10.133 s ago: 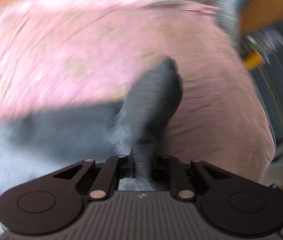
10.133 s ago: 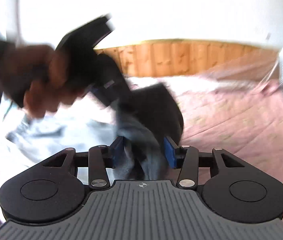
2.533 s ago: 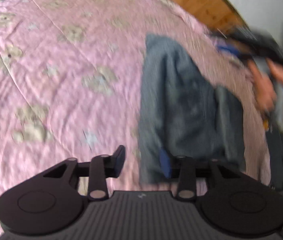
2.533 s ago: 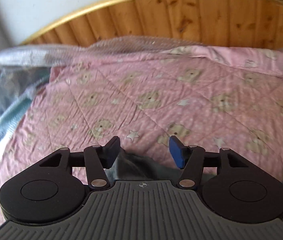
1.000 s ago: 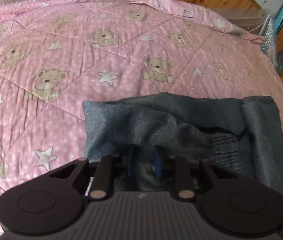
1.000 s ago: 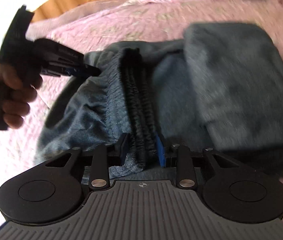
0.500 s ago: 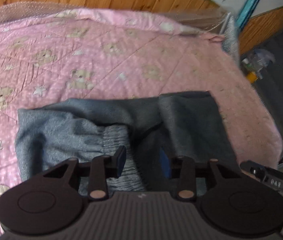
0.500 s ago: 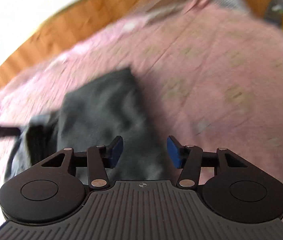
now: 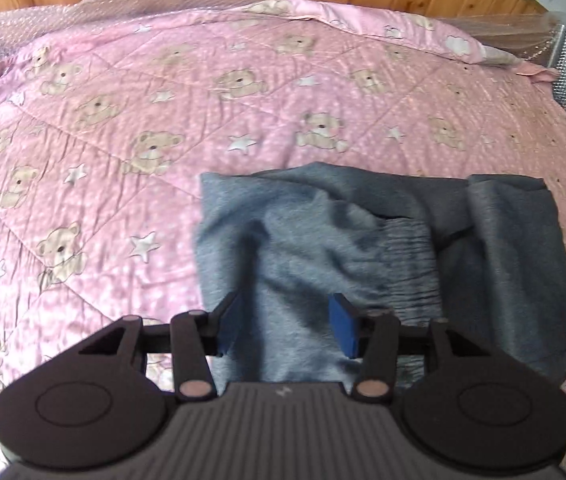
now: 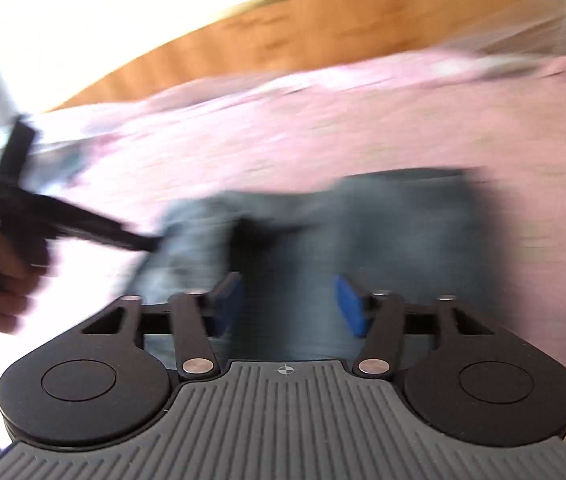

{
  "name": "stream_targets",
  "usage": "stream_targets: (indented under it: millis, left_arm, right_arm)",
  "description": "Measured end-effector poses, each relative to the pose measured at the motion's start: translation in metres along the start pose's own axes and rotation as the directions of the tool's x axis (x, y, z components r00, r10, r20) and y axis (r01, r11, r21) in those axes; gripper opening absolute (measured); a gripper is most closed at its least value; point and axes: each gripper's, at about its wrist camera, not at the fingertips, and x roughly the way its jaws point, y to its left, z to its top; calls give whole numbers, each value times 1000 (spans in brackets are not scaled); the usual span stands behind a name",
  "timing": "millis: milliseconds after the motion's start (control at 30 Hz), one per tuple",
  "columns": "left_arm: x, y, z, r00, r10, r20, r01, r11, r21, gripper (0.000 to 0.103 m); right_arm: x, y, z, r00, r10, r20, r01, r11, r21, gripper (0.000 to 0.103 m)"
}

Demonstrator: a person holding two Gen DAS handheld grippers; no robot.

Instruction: Fold clothes

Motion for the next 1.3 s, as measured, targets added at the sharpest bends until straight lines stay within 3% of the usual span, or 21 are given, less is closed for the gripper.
stream_targets:
  millis: [67, 167, 333, 367, 433, 700, 833, 867, 933, 1033, 1100, 1233, 1300]
  left_arm:
    - [1, 7, 2, 1000, -13, 3, 13, 1000, 8, 50]
    - [-4, 16, 2, 999, -31, 28, 30, 999, 37, 52]
    - [-9, 26, 4, 997, -60, 52, 58, 997, 49, 52]
    - [-10, 28, 4, 996, -66, 59, 63, 997, 51, 52]
    - [-14, 32, 5, 994, -84, 69, 80, 995, 58, 53]
    - [-9, 43, 14, 989, -128, 71, 123, 990, 72, 55]
    - [3, 42, 18, 988, -139, 61, 134, 988, 81, 55]
    - [6, 42, 18, 988, -145, 58, 140, 987, 82, 55]
    - [14, 41, 19, 987, -153, 52, 148, 985, 88, 55]
    - [30, 37, 21, 987, -156, 33, 151, 982, 111, 55]
    - [44, 33, 20, 990, -142, 16, 139, 981, 139, 55]
    - [66, 31, 20, 994, -107, 1, 105, 976, 189, 63]
    - [68, 29, 22, 995, -104, 11, 99, 974, 206, 65]
  right_arm:
    - [33, 17, 4, 999, 28, -35, -28, 999, -14, 64]
    - [68, 22, 17, 1000, -7, -8, 7, 1000, -2, 64]
    - [129, 18, 45, 995, -76, -59, 80, 995, 59, 63]
    - [140, 17, 46, 993, -82, -80, 88, 994, 71, 46]
    - [162, 21, 46, 988, -114, -102, 122, 990, 76, 33]
    - [149, 24, 27, 963, -266, -46, 269, 955, 127, 30]
    - [138, 31, 30, 956, -293, -30, 295, 949, 111, 36]
    - [121, 36, 30, 951, -308, 14, 305, 946, 106, 42]
    - [88, 53, 23, 947, -306, 100, 299, 951, 81, 41]
    - [71, 77, -2, 966, -246, 83, 247, 969, 6, 40]
    - [82, 86, -28, 969, -247, 8, 247, 967, -62, 39]
    - [89, 98, -70, 937, -348, -28, 336, 920, -204, 40]
    - [86, 100, -74, 928, -371, -31, 356, 909, -217, 42]
